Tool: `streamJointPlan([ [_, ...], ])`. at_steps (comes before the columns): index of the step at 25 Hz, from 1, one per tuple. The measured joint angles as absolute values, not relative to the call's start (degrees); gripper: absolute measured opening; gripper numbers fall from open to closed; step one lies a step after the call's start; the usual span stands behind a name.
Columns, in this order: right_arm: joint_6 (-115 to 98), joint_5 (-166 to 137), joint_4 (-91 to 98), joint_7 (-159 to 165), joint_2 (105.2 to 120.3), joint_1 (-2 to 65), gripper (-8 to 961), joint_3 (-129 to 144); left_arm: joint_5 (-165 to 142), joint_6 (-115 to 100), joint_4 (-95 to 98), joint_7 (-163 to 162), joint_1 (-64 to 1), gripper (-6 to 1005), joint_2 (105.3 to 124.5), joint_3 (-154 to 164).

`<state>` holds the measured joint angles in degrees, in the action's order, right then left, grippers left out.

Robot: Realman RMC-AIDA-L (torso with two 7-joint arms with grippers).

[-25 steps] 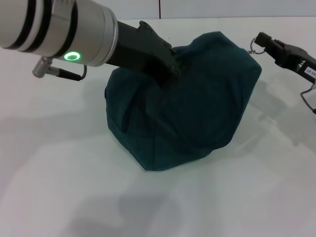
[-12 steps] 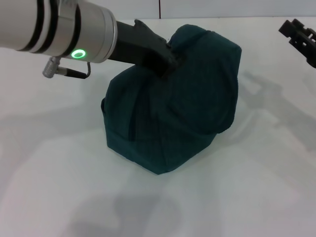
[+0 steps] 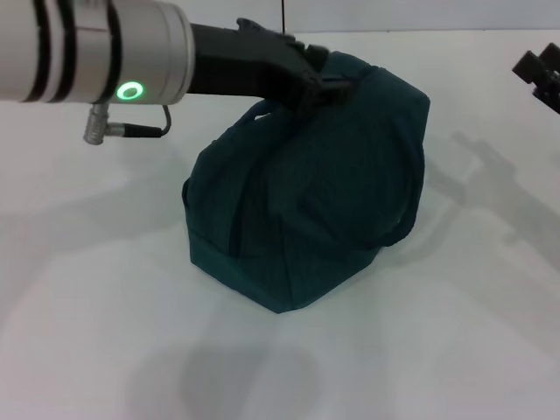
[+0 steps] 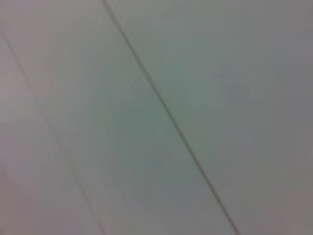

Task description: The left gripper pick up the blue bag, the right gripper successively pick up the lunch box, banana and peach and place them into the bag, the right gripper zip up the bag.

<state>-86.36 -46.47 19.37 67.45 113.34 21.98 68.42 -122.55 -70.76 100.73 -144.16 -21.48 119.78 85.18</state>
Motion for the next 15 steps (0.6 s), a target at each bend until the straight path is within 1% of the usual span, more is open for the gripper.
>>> streamJointPlan([
  [1, -87.17, -46.65, 19.36, 67.12, 112.98, 21.86, 758, 68.5, -120.56, -70.55, 100.68, -142.86, -20.77, 176, 119.78, 84.62],
  [2, -89.01, -47.37, 19.45, 66.45, 112.29, 21.77, 794, 68.55, -118.24, -70.53, 100.49, -140.78, -19.87, 214, 119.78, 83.89],
  [5, -93.75, -50.57, 21.62, 65.52, 110.16, 20.87, 834, 68.45, -108.87, -70.7, 99.26, -130.49, -16.5, 328, 119.74, 81.86],
  [7, -96.33, -53.09, 24.59, 65.12, 108.99, 19.61, 861, 68.4, -102.29, -70.91, 98.44, -122.38, -13.07, 556, 119.74, 80.84],
  [9, -98.97, -56.66, 29.83, 64.41, 107.93, 17.4, 861, 68.3, -94.98, -71.6, 97.48, -113.45, -9.18, 626, 119.72, 79.53],
  [12, -101.21, -62.02, 37.43, 64.08, 107.56, 14.01, 860, 67.34, -88.8, -76.2, 95.3, -105.97, -5.31, 731, 119.74, 76.99],
  [14, -102.93, -67.09, 42.0, 64.07, 108.18, 11.97, 860, 65.15, -87.06, -80.86, 93.13, -102.47, -3.8, 790, 119.76, 75.24],
  [15, -103.97, -69.88, 43.54, 64.06, 108.81, 11.28, 860, 63.66, -86.93, -83.14, 91.55, -100.77, -3.22, 813, 119.74, 74.53],
])
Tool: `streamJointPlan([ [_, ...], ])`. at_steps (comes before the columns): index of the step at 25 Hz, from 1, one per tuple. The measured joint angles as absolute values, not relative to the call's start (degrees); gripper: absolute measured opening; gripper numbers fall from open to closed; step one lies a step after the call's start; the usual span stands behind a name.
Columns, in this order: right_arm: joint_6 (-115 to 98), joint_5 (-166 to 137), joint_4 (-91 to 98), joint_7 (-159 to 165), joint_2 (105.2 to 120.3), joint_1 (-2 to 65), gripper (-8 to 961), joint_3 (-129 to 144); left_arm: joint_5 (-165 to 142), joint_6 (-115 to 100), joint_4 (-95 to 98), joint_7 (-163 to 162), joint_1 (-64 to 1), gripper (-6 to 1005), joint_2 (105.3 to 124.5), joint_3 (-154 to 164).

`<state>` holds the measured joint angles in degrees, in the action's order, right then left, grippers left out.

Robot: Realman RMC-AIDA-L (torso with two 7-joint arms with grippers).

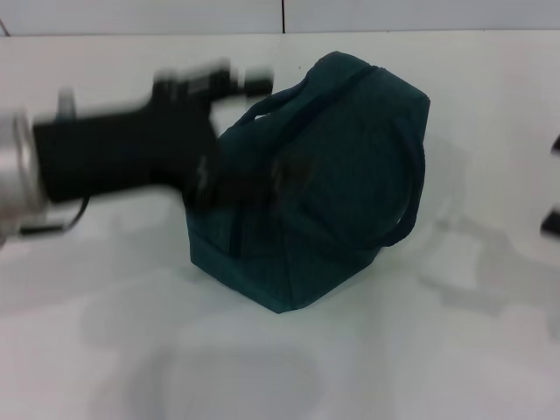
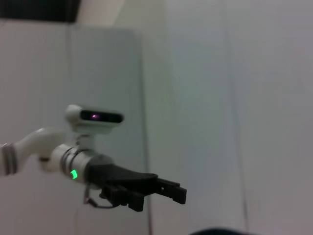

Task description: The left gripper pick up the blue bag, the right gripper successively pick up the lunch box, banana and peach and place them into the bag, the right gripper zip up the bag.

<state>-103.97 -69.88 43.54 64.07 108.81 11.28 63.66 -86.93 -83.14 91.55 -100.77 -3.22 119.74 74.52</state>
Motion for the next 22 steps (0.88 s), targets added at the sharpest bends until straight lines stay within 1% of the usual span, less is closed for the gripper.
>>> streamJointPlan([
  [3, -107.48, -78.0, 44.8, 63.57, 110.67, 10.41, 859, 59.13, -87.35, -88.18, 86.12, -94.9, -1.63, 884, 119.59, 73.55],
  [5, -108.5, -81.44, 44.2, 62.74, 111.49, 10.27, 858, 57.74, -87.32, -89.57, 80.69, -88.84, -0.09, 882, 119.61, 73.41],
  [7, -108.49, -85.05, 43.01, 60.89, 112.64, 9.85, 857, 57.21, -87.0, -89.79, 75.25, -82.93, 1.37, 879, 119.63, 72.94],
  [10, -106.89, -87.51, 40.61, 58.52, 113.78, 9.37, 856, 57.22, -86.91, -89.85, 71.15, -78.63, 2.25, 878, 119.66, 71.73],
  [11, -106.34, -87.8, 39.82, 57.95, 113.87, 9.36, 856, 57.21, -87.07, -89.92, 67.08, -75.58, 2.7, 878, 119.63, 70.48],
  [18, -99.88, -89.01, 34.08, 54.02, 114.15, 10.3, 857, 57.69, -89.07, -90.02, 54.17, -65.43, 2.52, 879, 119.53, 65.12],
  [22, -97.02, -90.29, 32.71, 53.04, 114.58, 11.54, 856, 57.87, -89.2, -89.87, 50.08, -61.32, 2.24, 879, 119.48, 63.57],
])
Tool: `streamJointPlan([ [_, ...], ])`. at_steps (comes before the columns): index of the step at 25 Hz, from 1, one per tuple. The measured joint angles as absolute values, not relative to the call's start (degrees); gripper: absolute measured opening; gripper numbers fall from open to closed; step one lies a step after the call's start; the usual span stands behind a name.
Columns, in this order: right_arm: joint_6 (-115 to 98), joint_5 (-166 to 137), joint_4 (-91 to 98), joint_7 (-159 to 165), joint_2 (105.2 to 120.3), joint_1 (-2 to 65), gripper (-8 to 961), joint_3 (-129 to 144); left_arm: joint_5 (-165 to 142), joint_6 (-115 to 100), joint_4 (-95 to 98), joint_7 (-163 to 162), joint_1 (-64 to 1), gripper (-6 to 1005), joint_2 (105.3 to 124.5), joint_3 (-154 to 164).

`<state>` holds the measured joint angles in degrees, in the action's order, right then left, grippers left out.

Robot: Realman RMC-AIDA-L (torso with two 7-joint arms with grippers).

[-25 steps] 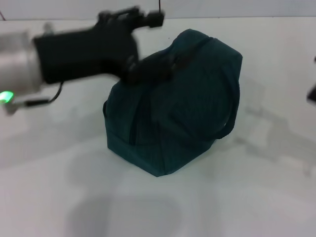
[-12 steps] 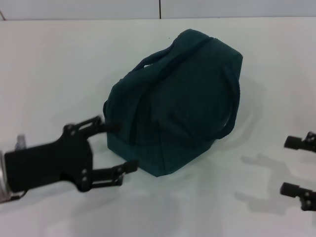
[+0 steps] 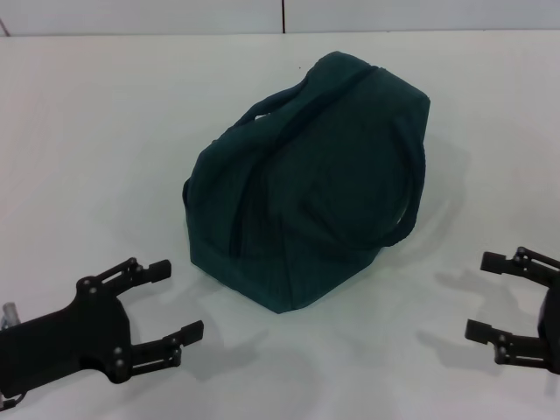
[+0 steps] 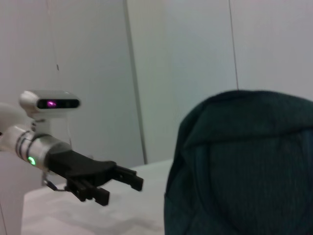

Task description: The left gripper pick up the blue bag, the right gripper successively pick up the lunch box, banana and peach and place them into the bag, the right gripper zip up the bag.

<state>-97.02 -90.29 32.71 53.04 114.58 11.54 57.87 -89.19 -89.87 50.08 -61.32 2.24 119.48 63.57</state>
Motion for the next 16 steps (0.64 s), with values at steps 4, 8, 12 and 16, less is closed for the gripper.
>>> streamJointPlan([
  [4, -95.88, -90.44, 30.8, 51.66, 114.62, 12.65, 856, 57.72, -89.21, -89.95, 49.41, -59.99, 2.22, 878, 119.53, 63.16],
  [8, -95.82, -90.46, 30.41, 51.43, 114.64, 12.85, 857, 57.74, -88.93, -90.19, 49.41, -59.95, 2.19, 878, 119.49, 63.1],
  [12, -95.75, -90.36, 30.24, 51.41, 114.73, 13.14, 857, 57.84, -88.74, -91.09, 49.53, -59.83, 2.16, 878, 119.47, 63.1],
  [16, -95.72, -90.35, 29.72, 51.41, 114.8, 13.53, 857, 57.9, -88.66, -91.33, 49.36, -59.78, 2.07, 878, 119.45, 63.07],
])
